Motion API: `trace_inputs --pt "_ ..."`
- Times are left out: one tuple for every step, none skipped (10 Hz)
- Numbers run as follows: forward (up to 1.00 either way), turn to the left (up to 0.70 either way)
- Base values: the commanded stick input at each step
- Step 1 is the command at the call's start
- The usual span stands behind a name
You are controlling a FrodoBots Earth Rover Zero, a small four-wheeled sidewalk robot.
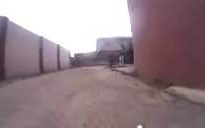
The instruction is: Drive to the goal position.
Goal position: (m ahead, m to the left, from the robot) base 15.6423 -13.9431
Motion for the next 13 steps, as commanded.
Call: trace_inputs --pt "1.0 0.0" --pt "1.0 0.0" --pt "1.0 0.0" --pt "1.0 0.0" --pt "1.0 0.0" --pt "1.0 0.0" --pt "1.0 0.0" --pt "1.0 0.0" --pt "1.0 0.0" --pt "1.0 0.0" --pt "1.0 0.0" --pt "1.0 0.0" --pt "1.0 0.0"
